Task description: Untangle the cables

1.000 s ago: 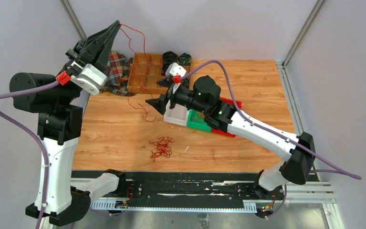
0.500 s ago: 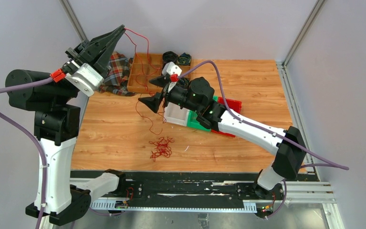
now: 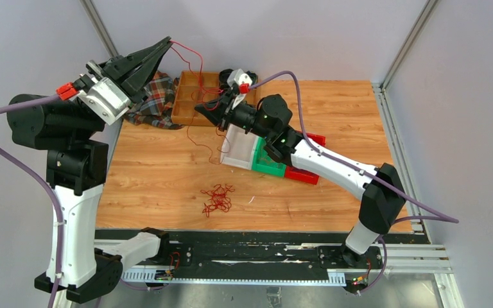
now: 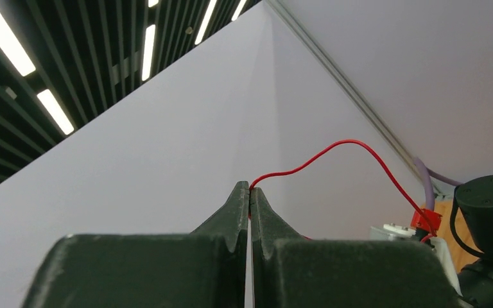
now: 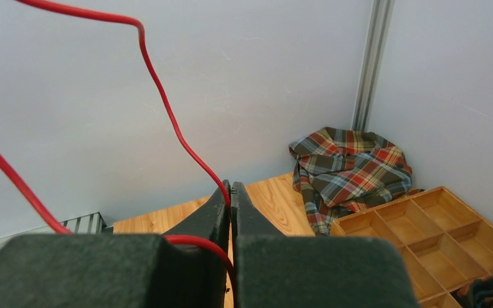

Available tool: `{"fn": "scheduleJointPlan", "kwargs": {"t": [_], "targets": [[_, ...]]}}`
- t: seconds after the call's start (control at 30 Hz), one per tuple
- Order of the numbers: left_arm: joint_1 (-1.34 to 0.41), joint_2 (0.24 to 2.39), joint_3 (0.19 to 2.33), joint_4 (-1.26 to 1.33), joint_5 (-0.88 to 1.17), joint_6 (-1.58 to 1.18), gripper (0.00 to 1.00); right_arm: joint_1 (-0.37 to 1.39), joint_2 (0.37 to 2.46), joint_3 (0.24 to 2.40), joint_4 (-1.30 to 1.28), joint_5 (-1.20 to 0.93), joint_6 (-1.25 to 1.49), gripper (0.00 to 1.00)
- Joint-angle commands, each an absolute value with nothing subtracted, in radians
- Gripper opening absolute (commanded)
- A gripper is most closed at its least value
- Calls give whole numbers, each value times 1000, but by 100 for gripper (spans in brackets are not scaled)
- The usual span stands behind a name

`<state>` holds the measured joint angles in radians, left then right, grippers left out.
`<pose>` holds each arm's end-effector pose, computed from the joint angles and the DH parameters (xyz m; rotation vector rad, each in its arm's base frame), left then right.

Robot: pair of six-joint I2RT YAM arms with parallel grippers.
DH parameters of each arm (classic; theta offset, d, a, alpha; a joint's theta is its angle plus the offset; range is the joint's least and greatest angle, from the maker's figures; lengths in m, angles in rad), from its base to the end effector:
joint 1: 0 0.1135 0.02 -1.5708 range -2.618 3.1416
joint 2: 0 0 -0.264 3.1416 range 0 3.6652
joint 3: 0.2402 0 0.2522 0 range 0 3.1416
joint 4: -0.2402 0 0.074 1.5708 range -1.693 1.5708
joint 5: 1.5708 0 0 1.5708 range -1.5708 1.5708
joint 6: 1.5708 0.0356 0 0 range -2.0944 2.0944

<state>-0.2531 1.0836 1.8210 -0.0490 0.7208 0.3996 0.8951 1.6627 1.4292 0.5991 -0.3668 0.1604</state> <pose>0.1056 -0.0516 0.6199 0.9045 0.5809 -0.1856 0.2381 0.3174 0.4164 -0.7739 1.0599 1.1306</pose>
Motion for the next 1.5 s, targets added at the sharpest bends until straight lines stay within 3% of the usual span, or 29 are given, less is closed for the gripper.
{"fn": "scheduleJointPlan", "kwargs": {"t": [0.0, 0.37, 0.57, 0.83, 1.13, 1.47], "targets": [[-259, 1071, 1796, -7, 686, 289, 0, 865, 1613, 1384, 707, -358, 205, 1], [-260, 1020, 1440, -28, 449, 243, 0, 712, 1449, 1120, 709, -117, 247, 1], [-313, 1125, 1384, -123, 410, 265, 0, 666, 1498, 1093, 665, -40, 206, 1], [-368, 1246, 1372, -176, 249, 361, 0, 663, 1701, 1179, 643, 134, 181, 1], [-368, 1338, 1442, -178, 247, 418, 0, 665, 1914, 1315, 635, 169, 208, 0], [-368, 1419, 1559, -157, 263, 461, 0, 700, 1977, 1430, 602, 261, 80, 0]]}}
